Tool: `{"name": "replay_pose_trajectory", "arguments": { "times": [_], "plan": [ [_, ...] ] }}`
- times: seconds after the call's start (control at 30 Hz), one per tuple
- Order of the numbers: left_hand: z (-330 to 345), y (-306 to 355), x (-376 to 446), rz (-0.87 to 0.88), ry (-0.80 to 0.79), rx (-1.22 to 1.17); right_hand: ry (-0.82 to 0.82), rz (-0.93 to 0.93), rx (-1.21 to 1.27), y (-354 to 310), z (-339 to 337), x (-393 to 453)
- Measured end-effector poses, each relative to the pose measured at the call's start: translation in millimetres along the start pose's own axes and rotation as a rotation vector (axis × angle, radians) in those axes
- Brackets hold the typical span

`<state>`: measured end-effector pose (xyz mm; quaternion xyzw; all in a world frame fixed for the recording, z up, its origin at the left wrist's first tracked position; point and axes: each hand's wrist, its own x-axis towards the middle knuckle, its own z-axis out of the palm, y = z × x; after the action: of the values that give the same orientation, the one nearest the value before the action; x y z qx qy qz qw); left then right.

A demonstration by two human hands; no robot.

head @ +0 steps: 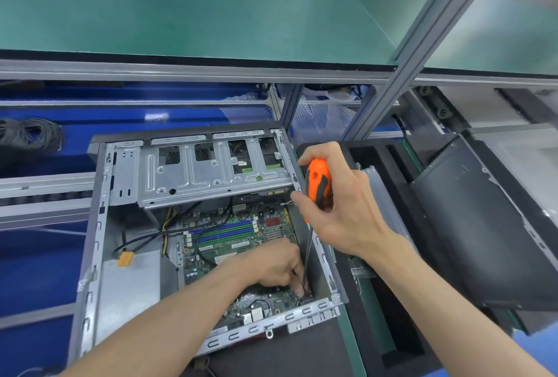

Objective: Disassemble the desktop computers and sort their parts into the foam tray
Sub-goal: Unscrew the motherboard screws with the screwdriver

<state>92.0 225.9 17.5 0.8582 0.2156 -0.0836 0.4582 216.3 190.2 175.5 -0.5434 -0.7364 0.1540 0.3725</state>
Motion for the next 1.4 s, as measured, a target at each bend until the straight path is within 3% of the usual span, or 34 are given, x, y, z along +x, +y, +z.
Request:
{"name": "replay_pose_trajectory", "arguments": {
  "times": [0.6, 0.8, 0.9, 1.07, 1.17, 1.23, 1.4],
  "plan": [
    [3, 2, 0, -0.013, -0.035, 0.028, -0.012, -0.003, -0.016, -4, -1, -3],
    [3, 4, 0, -0.004, -0.043, 0.075, 0.006, -0.128, -0.253, -15, -8, 7],
    [3, 5, -1, -0.007, -0.041, 0.072, -0.09, -0.129, -0.25, -23, -15, 16],
    [-1, 14, -11, 0.027, -0.031, 0.046, -0.472, 0.014, -0.075, -38, -34, 24],
    [-2, 18, -12, 0.044, -0.029, 0.112, -0.57, 0.048, -0.061, -43, -48, 26],
    [-1, 20, -12, 0.046, -0.026, 0.141, -0.553, 0.026, -0.153, -44, -55, 25],
    [-1, 23, -12, 0.04, -0.027, 0.179, -0.434, -0.005, -0.656, -46, -52, 17]
  ]
}}
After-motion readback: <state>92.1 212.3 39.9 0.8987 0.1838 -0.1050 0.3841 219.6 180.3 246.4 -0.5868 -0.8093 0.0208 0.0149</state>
